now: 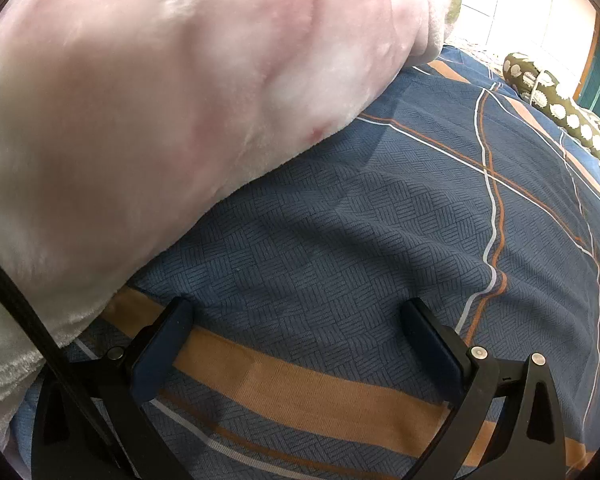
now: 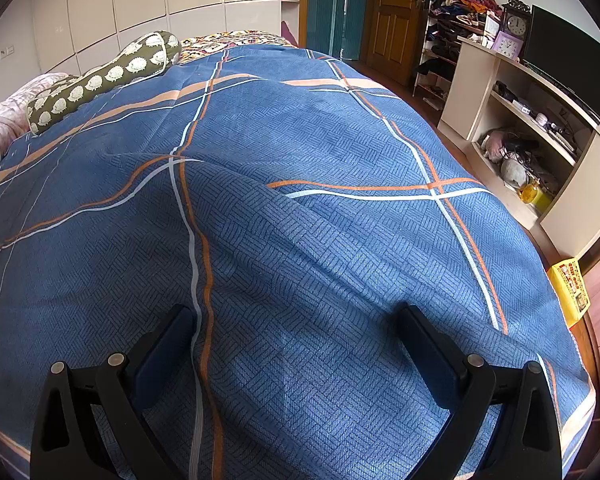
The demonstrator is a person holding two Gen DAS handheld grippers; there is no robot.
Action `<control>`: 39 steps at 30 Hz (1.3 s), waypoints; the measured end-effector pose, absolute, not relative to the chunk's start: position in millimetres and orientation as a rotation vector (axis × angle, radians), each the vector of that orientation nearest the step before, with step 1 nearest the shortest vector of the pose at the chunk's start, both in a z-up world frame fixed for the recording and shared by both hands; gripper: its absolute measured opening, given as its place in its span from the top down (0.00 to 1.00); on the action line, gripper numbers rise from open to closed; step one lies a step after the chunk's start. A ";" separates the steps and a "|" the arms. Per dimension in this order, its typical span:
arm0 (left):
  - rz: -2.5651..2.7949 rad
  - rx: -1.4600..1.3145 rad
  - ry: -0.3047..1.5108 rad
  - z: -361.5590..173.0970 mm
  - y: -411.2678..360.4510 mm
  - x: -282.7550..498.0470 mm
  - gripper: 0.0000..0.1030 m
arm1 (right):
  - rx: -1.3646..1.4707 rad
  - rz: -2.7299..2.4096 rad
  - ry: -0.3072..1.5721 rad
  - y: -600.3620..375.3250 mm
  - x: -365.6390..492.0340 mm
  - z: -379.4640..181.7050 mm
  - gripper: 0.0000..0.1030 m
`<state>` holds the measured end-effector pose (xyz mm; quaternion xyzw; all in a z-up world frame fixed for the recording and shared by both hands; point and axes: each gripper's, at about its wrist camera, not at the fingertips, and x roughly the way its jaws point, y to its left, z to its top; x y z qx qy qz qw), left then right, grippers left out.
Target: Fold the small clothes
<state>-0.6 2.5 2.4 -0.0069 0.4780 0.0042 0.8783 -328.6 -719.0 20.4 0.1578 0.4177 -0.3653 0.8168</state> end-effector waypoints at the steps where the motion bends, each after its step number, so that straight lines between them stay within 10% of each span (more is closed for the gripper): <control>1: 0.009 -0.014 0.997 2.5 2.3 -0.6 0.00 | 0.336 -0.779 0.890 -719.0 -328.6 20.4 0.00; 39: 0.049 0.012 0.981 4.4 -8.4 -3.6 0.00 | 0.382 -0.743 0.939 -726.9 -326.3 20.1 0.00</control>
